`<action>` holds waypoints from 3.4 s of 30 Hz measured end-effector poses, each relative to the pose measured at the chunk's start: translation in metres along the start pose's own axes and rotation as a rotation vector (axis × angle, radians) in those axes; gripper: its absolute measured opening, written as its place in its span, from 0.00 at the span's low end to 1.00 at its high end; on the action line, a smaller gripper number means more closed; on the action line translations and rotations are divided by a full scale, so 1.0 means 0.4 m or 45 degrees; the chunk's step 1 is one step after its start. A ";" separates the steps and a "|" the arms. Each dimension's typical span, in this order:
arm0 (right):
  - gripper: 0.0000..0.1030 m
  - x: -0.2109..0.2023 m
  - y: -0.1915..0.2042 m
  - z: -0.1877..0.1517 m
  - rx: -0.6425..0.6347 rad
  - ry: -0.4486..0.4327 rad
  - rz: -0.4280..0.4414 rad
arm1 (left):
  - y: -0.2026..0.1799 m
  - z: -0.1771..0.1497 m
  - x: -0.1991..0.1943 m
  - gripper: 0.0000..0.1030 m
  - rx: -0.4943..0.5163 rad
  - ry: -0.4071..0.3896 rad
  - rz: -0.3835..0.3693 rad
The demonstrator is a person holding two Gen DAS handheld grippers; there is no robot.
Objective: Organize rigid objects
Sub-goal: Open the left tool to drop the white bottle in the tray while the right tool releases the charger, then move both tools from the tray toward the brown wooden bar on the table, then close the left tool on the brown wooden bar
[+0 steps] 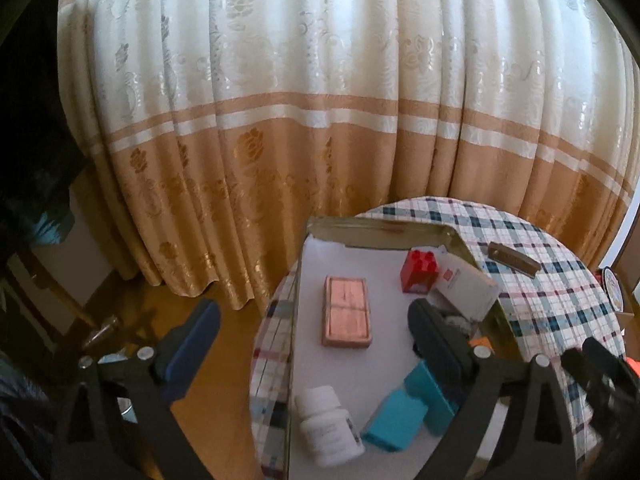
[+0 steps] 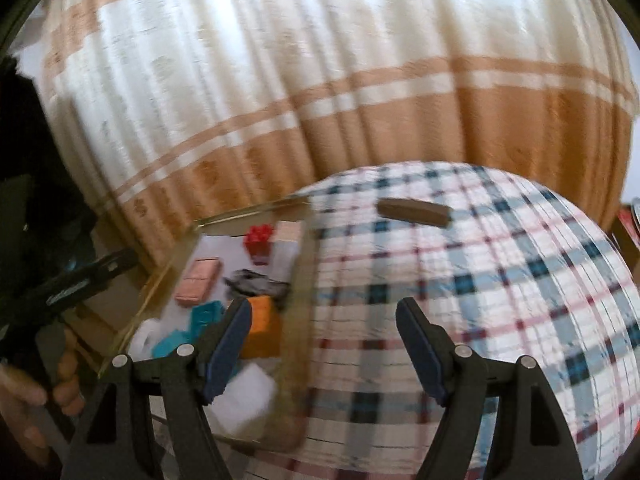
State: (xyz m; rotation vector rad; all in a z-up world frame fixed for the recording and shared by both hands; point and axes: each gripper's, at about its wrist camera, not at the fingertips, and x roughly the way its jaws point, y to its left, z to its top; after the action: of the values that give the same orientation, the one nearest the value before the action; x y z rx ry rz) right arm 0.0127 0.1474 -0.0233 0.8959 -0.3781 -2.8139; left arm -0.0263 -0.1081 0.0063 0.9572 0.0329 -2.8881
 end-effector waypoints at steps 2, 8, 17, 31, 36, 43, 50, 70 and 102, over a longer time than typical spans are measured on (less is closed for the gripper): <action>0.74 -0.006 -0.020 0.002 0.008 -0.004 -0.036 | 0.003 -0.018 -0.010 0.93 0.000 0.009 0.005; 0.74 -0.035 -0.061 -0.003 0.006 -0.010 -0.097 | 0.027 -0.074 -0.027 0.93 -0.022 0.035 0.031; 0.74 -0.056 -0.092 -0.015 0.044 -0.003 -0.109 | 0.041 -0.110 -0.057 0.93 -0.035 0.028 0.008; 0.74 -0.074 -0.125 -0.015 0.070 0.000 -0.132 | 0.046 -0.140 -0.083 0.93 0.011 0.021 0.028; 0.74 -0.082 -0.127 -0.012 0.063 -0.013 -0.127 | 0.052 -0.143 -0.107 0.93 0.045 -0.006 0.051; 0.74 -0.091 -0.145 0.001 0.073 -0.028 -0.129 | 0.056 -0.134 -0.124 0.93 0.040 -0.024 0.065; 0.74 -0.092 -0.167 0.037 0.001 -0.032 -0.157 | 0.003 -0.111 -0.136 0.93 0.069 -0.050 0.031; 0.74 -0.002 -0.229 0.123 -0.064 0.006 -0.188 | -0.204 -0.032 -0.085 0.89 0.178 0.001 -0.128; 0.48 0.385 -0.301 0.242 -0.234 0.412 0.012 | -0.569 0.180 0.356 0.64 -0.015 0.473 -0.134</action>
State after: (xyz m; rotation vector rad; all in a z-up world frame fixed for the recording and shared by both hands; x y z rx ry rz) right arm -0.1778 0.2451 -0.0656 1.2714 -0.0770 -2.5778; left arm -0.2055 0.1020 -0.0233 1.5171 0.1311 -2.7503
